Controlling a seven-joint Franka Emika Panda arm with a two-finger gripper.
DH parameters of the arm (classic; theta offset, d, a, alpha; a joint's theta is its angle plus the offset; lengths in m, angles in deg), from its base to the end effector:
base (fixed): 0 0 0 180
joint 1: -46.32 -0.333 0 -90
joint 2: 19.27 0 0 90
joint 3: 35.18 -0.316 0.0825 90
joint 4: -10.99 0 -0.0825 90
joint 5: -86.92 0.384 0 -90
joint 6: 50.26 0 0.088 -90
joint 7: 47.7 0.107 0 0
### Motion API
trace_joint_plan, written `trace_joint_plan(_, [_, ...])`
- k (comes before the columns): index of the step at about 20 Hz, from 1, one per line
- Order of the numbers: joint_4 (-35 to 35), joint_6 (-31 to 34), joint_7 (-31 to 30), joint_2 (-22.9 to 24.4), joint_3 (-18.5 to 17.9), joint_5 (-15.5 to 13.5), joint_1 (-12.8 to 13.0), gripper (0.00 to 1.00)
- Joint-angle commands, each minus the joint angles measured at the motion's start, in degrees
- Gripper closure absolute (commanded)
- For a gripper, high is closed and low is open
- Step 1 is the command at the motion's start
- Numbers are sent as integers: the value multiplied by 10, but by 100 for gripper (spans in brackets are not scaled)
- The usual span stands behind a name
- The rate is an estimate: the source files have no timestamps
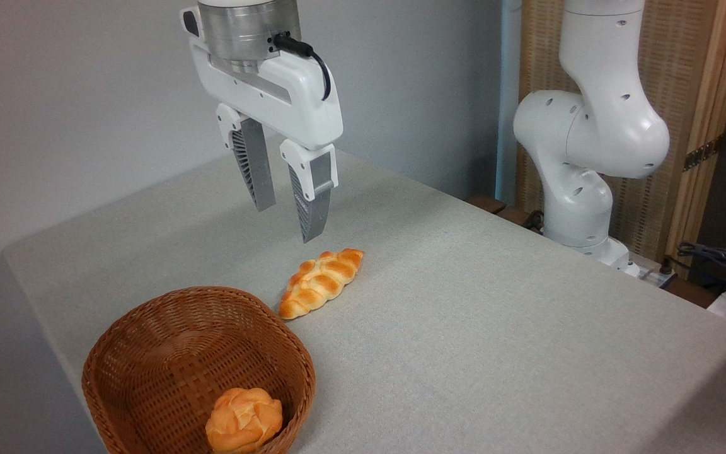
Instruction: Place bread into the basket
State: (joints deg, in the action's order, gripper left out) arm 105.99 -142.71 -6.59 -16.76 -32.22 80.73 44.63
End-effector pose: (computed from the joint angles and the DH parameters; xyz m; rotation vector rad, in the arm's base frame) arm 0.5434 -0.0238 0.6115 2.8385 -1.0927 0.0537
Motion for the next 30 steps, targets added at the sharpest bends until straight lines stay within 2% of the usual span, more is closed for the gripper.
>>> trace_joint_plan(1, [4,5,4,4,-1,-4,-4,0])
trace_joint_plan(5, [1,4,4,4,-9,-1,5,0])
trace_joint_plan(8, [-6,3,3,3,-43,7,37,0])
trace_joint_plan(12, [-31,4,2,-2,-44,12,37,0])
trace_joint_plan(15, [-32,6,0,-6,-36,47,37,0])
trace_joint_plan(18, [-34,7,0,-9,-35,59,37,0])
trace_joint_plan(22, [-34,14,-1,-12,-18,60,34,0])
trace_joint_plan(30, [-34,17,-1,-13,-19,59,34,0])
